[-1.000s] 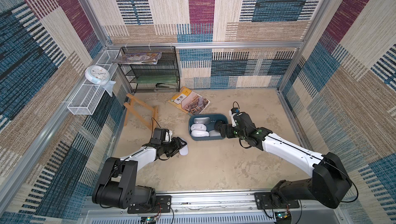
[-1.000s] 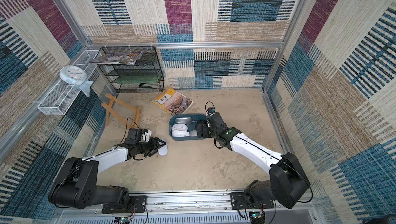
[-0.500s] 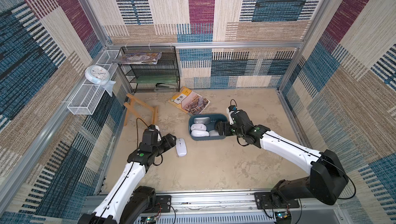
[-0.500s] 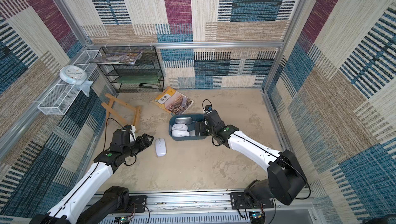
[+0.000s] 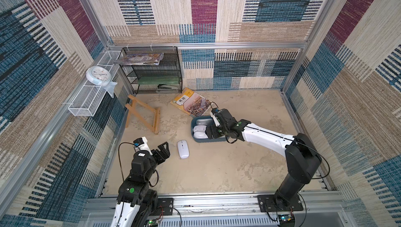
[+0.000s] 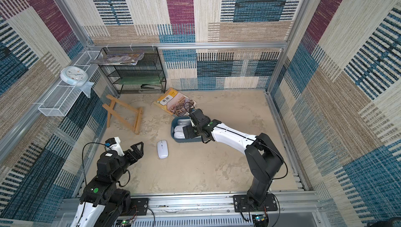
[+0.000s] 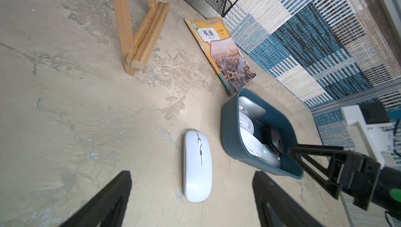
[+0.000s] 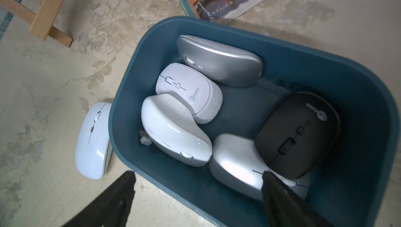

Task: Take out the mouse from the storage box
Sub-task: Pick up the mouse from the storage box.

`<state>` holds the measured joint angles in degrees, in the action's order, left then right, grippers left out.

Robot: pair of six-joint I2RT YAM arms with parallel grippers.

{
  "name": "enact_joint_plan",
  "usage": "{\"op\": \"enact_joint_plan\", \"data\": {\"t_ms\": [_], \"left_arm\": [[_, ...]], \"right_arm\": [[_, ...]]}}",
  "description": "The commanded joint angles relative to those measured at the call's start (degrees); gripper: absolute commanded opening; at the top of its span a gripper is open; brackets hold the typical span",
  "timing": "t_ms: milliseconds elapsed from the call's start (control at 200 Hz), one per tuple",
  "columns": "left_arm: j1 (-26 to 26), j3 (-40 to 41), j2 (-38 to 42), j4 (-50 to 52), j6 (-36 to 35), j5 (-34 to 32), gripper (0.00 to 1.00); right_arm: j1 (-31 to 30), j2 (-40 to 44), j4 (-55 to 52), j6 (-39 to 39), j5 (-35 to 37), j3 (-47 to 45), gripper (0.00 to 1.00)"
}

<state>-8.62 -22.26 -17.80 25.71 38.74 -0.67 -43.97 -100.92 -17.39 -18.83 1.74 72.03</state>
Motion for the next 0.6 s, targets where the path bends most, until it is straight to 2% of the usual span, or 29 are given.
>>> {"op": "enact_joint_plan", "data": {"t_ms": [0,225,596], "left_arm": [[0.09,1.02,1.00,-0.94,-1.46,-1.00,0.92],[0.09,2.70,0.73,-1.54,-3.34,-1.71,0.93],[0.07,3.36,1.46,-1.55,-3.72,-1.44,0.93]], "right_arm": [[-0.63,-3.11,-4.76,7.16,-3.86,2.95,0.94],[-0.90,-8.86,-8.44,12.85,-5.60,8.36,0.92],[-0.95,-17.23,-13.07,15.50,-4.75,17.86,0.85]]}}
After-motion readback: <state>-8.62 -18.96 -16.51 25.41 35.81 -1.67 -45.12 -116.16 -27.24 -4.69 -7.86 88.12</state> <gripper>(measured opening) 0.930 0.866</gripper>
